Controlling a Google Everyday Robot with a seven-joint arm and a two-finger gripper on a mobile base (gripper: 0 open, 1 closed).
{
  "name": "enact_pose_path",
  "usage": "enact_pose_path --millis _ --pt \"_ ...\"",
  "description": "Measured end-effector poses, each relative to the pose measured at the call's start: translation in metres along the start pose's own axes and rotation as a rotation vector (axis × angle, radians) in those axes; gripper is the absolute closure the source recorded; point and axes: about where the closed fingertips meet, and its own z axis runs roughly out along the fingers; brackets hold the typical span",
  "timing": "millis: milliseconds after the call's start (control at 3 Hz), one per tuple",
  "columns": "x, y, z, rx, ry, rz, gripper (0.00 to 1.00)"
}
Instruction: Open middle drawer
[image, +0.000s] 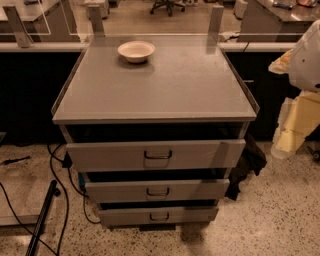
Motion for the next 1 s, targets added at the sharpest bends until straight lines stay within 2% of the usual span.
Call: enact_pose_path --millis 333,667,1000 --pt "0.000 0.001 0.004 0.001 -0.003 0.002 0.00" --pt "0.001 0.010 0.025 0.002 -0.022 0.014 0.00" --pt "0.001 0.027 0.064 -0.016 -0.066 0.023 0.00"
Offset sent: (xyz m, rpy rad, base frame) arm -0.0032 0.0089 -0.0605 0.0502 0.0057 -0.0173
